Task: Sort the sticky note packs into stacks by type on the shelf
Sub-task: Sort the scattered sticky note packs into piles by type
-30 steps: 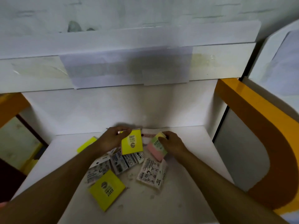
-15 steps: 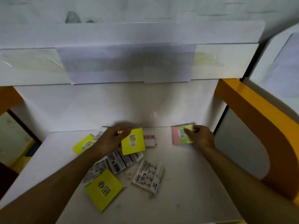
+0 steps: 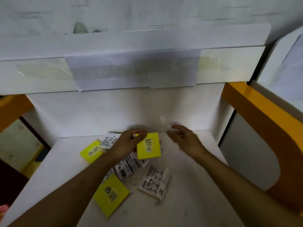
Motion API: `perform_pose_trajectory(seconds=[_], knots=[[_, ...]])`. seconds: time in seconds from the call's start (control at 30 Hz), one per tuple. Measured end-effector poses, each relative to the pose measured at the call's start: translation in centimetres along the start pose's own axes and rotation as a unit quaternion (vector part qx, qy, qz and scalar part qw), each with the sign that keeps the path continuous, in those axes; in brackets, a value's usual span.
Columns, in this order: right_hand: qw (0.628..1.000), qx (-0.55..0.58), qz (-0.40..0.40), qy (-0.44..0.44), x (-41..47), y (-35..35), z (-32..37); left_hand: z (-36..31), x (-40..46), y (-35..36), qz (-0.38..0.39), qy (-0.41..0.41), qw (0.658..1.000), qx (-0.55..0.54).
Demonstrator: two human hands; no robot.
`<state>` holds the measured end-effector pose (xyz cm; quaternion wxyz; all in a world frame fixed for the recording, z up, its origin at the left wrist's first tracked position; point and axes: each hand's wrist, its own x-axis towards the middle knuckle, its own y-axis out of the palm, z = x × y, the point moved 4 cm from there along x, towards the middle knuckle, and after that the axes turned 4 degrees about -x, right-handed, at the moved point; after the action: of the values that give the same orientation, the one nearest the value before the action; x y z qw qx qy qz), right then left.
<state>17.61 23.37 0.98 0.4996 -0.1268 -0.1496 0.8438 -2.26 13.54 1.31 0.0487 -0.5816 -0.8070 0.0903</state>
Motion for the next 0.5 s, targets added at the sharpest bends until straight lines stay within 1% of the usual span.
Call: perform_pose_trajectory(seconds=[0.03, 0.07, 0.1, 0.13, 0.2, 0.23, 0.27, 0.3, 0.33, 0.37, 0.4, 0.5], knots=[[0.998, 0.043, 0.049, 0.019, -0.3, 1.2, 0.4, -0.4, 0.4, 0.8, 0.006, 0.011, 1.0, 0.007], [0.995, 0.059, 0.078, 0.028, -0.7, 1.8, 0.7, -1.1, 0.5, 1.6, 0.012, 0.023, 1.0, 0.004], [0.993, 0.069, 0.089, 0.027, -0.9, 2.0, 0.9, -1.5, 0.7, 2.5, 0.015, 0.036, 0.999, 0.007], [0.993, 0.085, 0.083, 0.027, -0.9, 1.7, 0.9, -2.1, 0.9, 3.3, 0.017, 0.042, 0.999, 0.0], [0.992, 0.117, 0.041, 0.036, -0.7, 0.4, 0.2, -2.1, 1.3, 4.0, 0.011, 0.031, 0.999, 0.003], [0.991, 0.129, 0.017, 0.044, -0.6, -0.5, -0.3, -1.6, 1.6, 4.0, 0.014, 0.029, 0.999, 0.039], [0.989, 0.139, -0.006, 0.053, -0.5, -1.3, -1.0, -1.1, 1.8, 3.8, 0.024, 0.037, 0.992, 0.119], [0.986, 0.151, -0.027, 0.064, -0.4, -2.0, -1.7, -0.3, 2.0, 3.6, 0.057, 0.06, 0.956, 0.282], [0.984, 0.155, -0.044, 0.071, -0.3, -2.7, -2.4, 1.0, 2.3, 3.5, 0.091, 0.074, 0.9, 0.42], [0.983, 0.156, -0.058, 0.074, -0.1, -3.3, -2.9, 2.0, 2.3, 3.6, 0.114, 0.094, 0.852, 0.502], [0.983, 0.152, -0.069, 0.073, -0.1, -3.8, -3.3, 3.0, 2.4, 3.7, 0.127, 0.098, 0.823, 0.545], [0.982, 0.141, -0.093, 0.083, 0.4, -4.5, -4.2, 4.0, 2.6, 3.4, 0.119, 0.054, 0.831, 0.541]])
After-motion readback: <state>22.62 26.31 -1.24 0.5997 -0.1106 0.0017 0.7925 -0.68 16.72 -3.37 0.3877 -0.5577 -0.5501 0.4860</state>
